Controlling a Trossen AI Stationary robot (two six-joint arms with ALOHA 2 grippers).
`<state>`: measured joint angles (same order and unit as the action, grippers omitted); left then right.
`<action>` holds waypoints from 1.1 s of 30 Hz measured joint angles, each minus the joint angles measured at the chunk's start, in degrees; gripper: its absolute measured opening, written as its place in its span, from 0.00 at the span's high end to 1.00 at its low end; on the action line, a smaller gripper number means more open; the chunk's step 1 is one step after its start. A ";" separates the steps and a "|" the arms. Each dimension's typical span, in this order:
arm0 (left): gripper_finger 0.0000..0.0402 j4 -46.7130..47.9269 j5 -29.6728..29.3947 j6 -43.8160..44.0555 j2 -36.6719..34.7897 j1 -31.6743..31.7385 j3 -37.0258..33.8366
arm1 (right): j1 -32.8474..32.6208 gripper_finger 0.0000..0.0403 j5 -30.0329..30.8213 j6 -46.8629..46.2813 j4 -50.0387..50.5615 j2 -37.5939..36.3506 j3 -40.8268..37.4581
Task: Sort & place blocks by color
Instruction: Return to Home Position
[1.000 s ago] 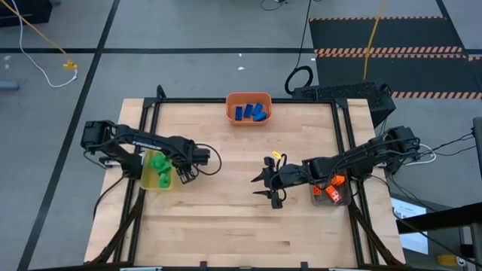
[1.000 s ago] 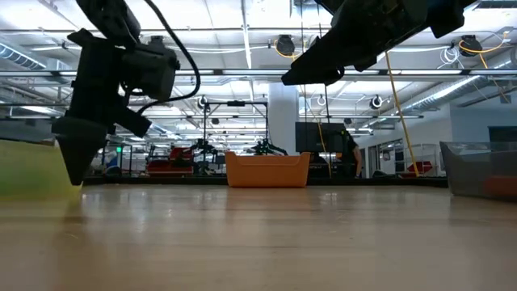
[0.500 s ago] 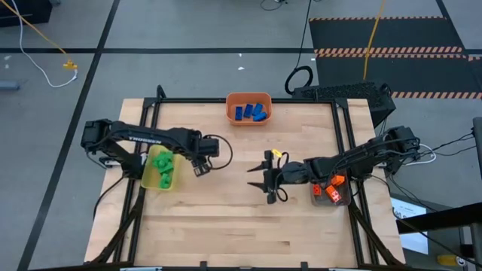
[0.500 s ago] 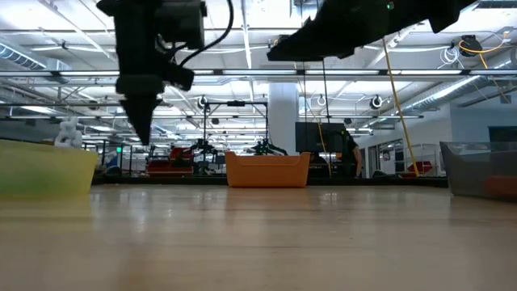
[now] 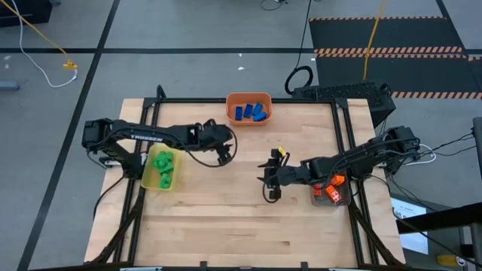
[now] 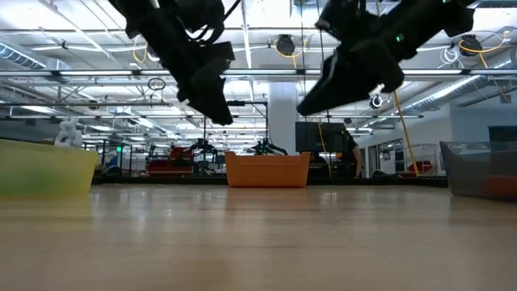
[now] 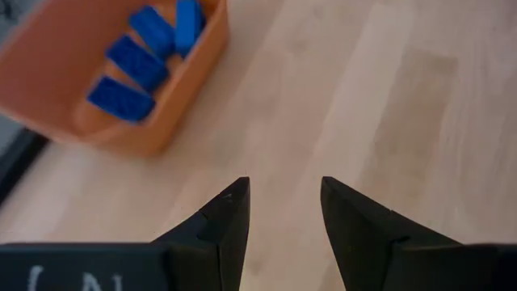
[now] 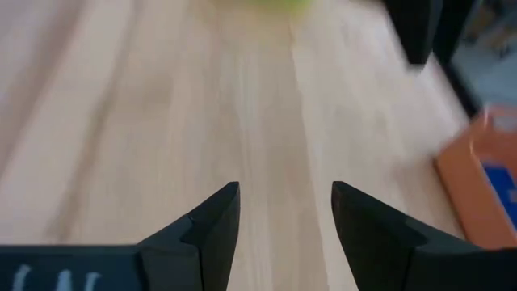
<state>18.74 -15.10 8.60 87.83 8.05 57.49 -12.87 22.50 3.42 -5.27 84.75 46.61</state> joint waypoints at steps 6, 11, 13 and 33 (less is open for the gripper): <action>0.62 -6.95 1.05 -2.43 0.00 5.86 -3.30 | 4.89 0.60 0.09 -5.74 4.90 0.00 0.00; 0.62 -8.28 3.01 -1.85 0.02 7.97 -4.56 | 11.52 0.69 -0.07 -5.76 3.78 0.00 0.00; 0.62 -10.67 3.04 -1.30 0.02 7.51 -5.03 | 14.70 0.74 -0.41 -5.29 3.69 0.03 0.00; 0.62 -19.07 3.05 -0.56 0.02 2.23 -8.28 | 26.70 0.99 -20.90 0.40 9.04 1.64 -0.02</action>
<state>-0.33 -12.05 8.04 87.85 10.28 49.21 13.83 1.59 3.82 3.76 86.39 46.59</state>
